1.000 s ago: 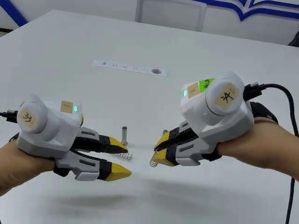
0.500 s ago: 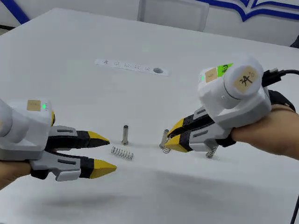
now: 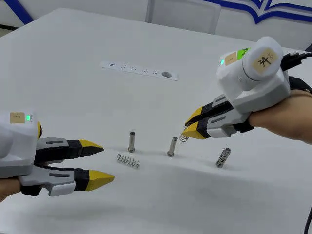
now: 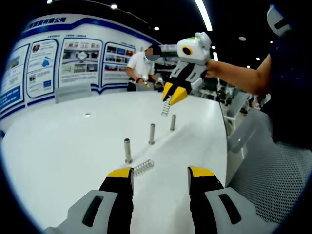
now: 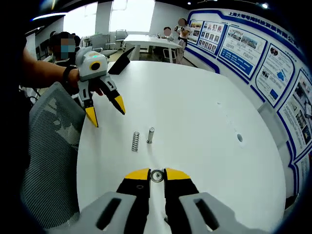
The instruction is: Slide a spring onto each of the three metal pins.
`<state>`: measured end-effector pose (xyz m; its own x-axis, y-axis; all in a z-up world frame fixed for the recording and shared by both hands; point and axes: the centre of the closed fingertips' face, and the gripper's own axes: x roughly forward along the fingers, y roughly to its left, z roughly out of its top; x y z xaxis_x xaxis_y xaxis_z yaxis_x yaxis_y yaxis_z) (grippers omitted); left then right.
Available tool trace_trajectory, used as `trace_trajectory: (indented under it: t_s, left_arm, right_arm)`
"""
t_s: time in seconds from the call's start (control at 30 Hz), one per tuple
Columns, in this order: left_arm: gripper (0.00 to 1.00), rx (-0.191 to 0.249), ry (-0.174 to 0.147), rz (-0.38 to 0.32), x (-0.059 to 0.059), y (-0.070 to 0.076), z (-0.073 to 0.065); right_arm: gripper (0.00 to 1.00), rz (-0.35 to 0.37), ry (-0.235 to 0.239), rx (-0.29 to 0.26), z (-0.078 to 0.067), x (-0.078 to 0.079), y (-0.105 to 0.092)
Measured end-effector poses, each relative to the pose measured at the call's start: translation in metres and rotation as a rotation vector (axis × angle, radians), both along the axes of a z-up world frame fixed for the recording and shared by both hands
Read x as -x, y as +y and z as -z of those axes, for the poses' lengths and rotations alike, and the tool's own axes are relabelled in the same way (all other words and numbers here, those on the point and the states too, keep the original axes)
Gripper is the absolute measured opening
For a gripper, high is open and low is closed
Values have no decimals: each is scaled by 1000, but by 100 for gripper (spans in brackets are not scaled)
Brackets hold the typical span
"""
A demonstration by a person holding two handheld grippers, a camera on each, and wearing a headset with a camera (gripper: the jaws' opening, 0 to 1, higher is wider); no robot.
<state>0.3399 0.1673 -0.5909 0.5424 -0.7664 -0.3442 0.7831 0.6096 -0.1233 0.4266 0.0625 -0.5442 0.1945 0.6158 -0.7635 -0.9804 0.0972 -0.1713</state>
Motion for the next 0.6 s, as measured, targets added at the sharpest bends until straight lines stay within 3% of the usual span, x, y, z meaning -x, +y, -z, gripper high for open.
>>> trace_trajectory:
  t_s: [0.6]
  left_arm:
    - [50, 6, 10, -11, 3, -2, 1]
  right_arm:
    - [12, 7, 47, 37, 24, -18, 9]
